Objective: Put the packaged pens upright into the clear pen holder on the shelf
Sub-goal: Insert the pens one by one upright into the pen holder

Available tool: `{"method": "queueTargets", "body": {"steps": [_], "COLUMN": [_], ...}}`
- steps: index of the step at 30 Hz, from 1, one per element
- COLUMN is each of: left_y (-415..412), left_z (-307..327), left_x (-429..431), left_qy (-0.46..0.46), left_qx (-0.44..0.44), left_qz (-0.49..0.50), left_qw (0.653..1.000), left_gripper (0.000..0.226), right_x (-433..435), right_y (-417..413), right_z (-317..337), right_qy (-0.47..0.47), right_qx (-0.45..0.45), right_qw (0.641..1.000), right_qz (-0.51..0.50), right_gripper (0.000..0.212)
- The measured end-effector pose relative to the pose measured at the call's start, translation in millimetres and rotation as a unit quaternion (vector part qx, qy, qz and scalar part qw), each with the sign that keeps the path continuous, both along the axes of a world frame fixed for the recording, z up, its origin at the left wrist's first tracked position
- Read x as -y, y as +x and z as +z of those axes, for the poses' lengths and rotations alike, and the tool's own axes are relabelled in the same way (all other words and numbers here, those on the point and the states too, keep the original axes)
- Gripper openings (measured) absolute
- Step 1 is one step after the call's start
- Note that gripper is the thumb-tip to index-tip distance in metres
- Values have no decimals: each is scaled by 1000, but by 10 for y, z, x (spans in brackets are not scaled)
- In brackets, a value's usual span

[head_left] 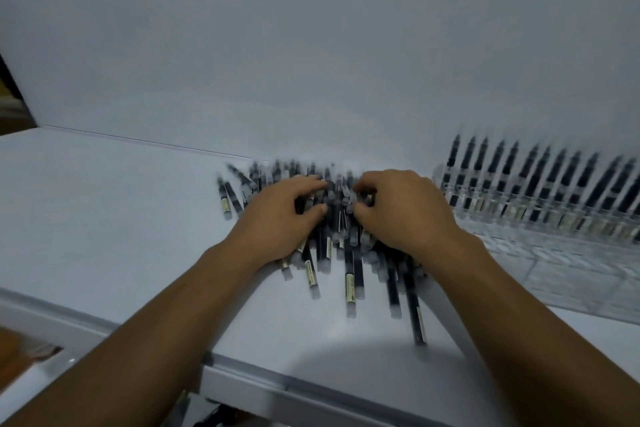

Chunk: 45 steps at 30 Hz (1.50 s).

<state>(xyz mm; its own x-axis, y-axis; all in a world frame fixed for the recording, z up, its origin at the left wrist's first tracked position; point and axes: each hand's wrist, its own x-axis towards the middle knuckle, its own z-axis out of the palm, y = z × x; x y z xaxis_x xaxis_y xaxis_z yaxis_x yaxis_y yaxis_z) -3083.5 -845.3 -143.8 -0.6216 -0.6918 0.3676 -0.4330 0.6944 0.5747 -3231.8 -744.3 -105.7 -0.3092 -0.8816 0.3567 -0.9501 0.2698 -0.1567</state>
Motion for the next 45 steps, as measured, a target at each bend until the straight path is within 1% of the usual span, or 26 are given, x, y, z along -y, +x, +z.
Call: {"method": "queueTargets", "body": {"steps": [2,5,8,10,11,13,14,17,19,21,23,25,26,28,30,34,36,38,40,41,43,45], "left_y": [11,6,-9,-22,-27,-42,-55,-146,-251,-357,-449,-517,-538,-548,-529,-464,-426,-404,-399,-403,-431,-483], "left_z": [11,26,48,70,85,124,157,315,429,512,565,592,599,598,585,566,558,568,611,637,699,765], "left_x": [-23,-54,-58,-72,-81,-88,-82,-33,5,26,35,60,73,100,121,141,151,124,34,-18,-122,-212], "left_qy": [20,44,63,62,58,49,39,-5,-46,-72,-65,-68,-72,-72,-60,-42,-9,52,113,138,167,188], "left_qx": [-23,-58,-103,-114,-108,-73,-40,88,181,256,303,332,338,336,306,212,134,33,-55,-91,-147,-191], "left_qz": [12,30,42,55,66,84,91,104,117,124,126,129,133,135,130,120,110,82,49,35,18,0], "left_qw": [999,997,992,990,990,993,994,991,975,956,942,932,929,929,941,969,985,995,991,986,975,963], "left_gripper": [42,38,35,34,33,36,38,46,46,38,31,22,22,30,30,19,14,16,19,18,15,16], "right_x": [-5,-31,-63,-80,-87,-96,-98,-97,-103,-115,-125,-131,-134,-133,-130,-123,-121,-114,-109,-110,-129,-176], "right_y": [6,20,34,27,23,20,19,23,29,30,20,4,-1,-5,-9,-28,-35,-39,-38,-38,-54,-104], "right_z": [15,35,33,40,46,56,61,78,89,103,114,121,123,122,123,124,122,129,152,169,214,267], "right_qy": [-34,-80,-114,-143,-155,-169,-174,-182,-187,-193,-198,-203,-205,-205,-204,-211,-219,-227,-235,-240,-254,-268], "right_qx": [33,107,158,187,200,224,237,265,275,283,287,292,294,298,307,349,369,388,407,419,444,464], "right_qw": [999,991,980,971,967,959,955,945,941,937,935,933,931,930,927,910,900,890,879,872,854,839], "right_qz": [8,23,38,43,44,48,49,53,58,62,63,60,60,62,64,71,73,75,79,83,91,97], "right_gripper": [20,12,6,5,7,14,16,24,27,28,30,30,30,31,31,33,35,37,34,30,21,21]}}
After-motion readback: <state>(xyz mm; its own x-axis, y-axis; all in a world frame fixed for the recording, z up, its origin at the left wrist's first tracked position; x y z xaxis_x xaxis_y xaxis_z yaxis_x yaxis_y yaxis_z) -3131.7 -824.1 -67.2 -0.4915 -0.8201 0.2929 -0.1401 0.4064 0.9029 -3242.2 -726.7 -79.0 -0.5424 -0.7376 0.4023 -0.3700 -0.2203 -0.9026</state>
